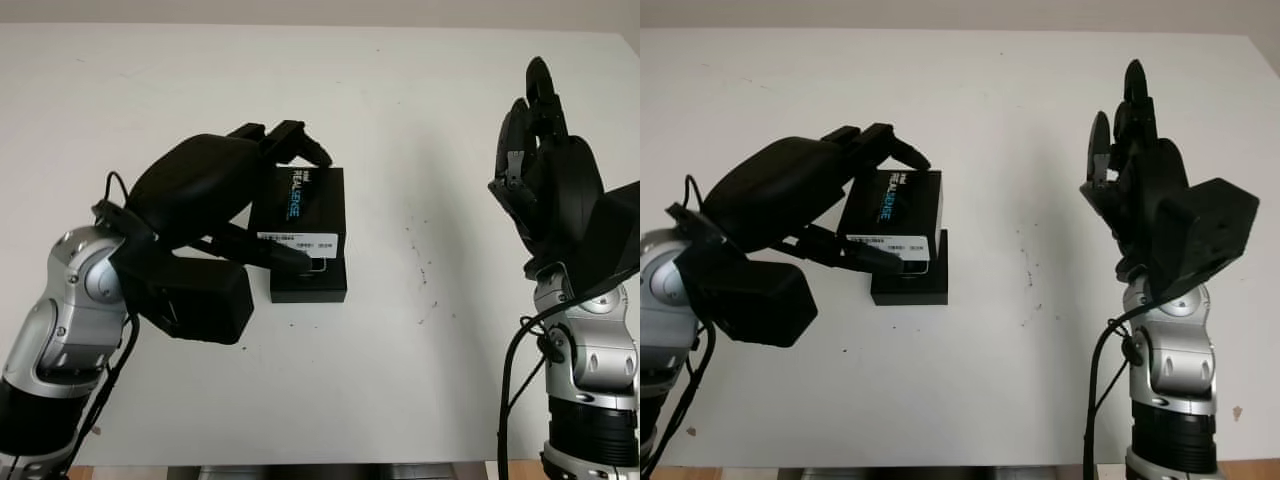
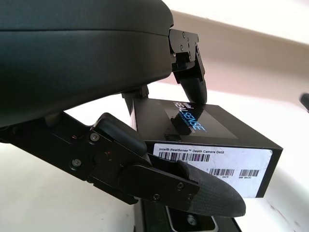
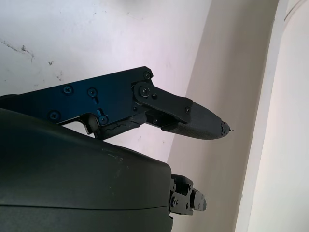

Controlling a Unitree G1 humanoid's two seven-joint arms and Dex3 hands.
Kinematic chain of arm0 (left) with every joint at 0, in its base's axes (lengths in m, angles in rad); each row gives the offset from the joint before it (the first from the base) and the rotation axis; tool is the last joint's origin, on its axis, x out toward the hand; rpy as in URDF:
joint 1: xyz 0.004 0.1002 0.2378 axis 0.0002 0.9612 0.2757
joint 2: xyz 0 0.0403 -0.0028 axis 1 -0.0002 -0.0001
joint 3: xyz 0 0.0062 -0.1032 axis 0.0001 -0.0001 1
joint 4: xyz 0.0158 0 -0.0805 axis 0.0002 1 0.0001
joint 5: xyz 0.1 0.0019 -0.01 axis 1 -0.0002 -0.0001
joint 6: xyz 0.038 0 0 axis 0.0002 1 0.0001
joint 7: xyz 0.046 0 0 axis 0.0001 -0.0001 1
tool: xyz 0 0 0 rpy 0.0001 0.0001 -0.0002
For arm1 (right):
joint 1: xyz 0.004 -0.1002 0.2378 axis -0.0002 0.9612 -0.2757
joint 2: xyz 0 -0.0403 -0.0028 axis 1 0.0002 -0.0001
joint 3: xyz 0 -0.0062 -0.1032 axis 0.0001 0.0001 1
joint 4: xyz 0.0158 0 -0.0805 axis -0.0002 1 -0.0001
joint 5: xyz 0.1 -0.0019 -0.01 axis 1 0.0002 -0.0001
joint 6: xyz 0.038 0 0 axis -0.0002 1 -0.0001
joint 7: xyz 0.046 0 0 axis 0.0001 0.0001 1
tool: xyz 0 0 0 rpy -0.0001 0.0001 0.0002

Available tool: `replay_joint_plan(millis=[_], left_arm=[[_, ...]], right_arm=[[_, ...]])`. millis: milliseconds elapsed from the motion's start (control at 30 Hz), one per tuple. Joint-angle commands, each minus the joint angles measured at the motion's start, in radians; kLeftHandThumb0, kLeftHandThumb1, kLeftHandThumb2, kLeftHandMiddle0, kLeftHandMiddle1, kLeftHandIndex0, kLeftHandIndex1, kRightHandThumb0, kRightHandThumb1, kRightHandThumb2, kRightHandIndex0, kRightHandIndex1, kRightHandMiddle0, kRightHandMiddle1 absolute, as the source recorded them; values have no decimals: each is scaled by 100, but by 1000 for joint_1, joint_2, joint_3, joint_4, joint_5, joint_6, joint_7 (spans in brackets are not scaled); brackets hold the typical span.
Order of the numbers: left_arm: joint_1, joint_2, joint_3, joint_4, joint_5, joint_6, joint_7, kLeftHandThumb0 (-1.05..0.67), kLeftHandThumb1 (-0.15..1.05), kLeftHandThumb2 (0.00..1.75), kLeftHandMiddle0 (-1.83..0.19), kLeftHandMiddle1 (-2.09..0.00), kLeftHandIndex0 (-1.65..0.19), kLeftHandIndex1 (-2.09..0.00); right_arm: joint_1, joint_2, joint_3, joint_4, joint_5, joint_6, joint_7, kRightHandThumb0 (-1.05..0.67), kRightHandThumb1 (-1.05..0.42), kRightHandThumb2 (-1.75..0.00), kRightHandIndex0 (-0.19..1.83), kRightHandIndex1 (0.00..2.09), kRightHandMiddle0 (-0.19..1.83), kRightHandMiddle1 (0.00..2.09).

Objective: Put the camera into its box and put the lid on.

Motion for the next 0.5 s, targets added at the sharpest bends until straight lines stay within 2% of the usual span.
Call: replay_joint_plan(millis=[0,167,467], left_arm=[[44,-8,8,-19,23,-4,34,-42,105,29,-12,-174,-7,-139],[99,-25,-12,-16,81,-13,99,-44,105,29,-7,-175,-4,-137],[126,-67,-38,-1,110,2,115,-45,105,31,-3,-182,1,-147]], right_arm=[[-8,-16,10,17,-3,-8,15,-62,-105,-74,-19,3,-18,3],[-24,8,22,53,17,-24,39,-63,-105,-70,-19,0,-19,1],[-35,19,89,104,-5,-25,65,-61,-105,-66,-16,3,-15,3]])
